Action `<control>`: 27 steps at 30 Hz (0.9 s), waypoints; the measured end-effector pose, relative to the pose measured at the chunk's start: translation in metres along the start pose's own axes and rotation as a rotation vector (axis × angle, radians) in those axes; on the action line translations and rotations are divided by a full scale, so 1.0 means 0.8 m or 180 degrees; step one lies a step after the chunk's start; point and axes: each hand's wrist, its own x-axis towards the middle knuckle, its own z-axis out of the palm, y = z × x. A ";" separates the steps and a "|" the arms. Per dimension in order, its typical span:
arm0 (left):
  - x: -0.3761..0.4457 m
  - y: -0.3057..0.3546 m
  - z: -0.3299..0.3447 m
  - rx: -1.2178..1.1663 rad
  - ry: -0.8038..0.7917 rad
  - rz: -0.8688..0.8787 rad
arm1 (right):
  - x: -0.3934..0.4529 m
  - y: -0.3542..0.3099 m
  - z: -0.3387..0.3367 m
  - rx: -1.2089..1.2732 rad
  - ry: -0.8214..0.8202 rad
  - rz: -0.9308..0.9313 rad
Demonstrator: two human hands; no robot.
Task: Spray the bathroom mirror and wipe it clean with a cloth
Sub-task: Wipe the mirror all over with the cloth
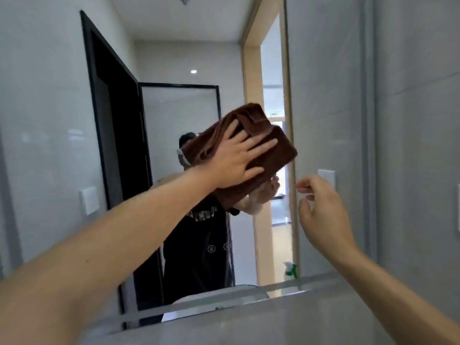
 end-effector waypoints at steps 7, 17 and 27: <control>0.097 -0.122 -0.064 0.0493 0.0450 -0.2323 | 0.054 0.004 -0.014 0.0157 0.0109 -0.0242; 0.098 0.150 0.029 -0.0042 0.0155 -0.1512 | 0.069 0.055 -0.030 0.0325 0.0299 -0.0213; 0.077 0.141 0.059 -0.0349 -0.0042 0.0596 | 0.071 0.058 -0.036 0.0634 0.0406 -0.0172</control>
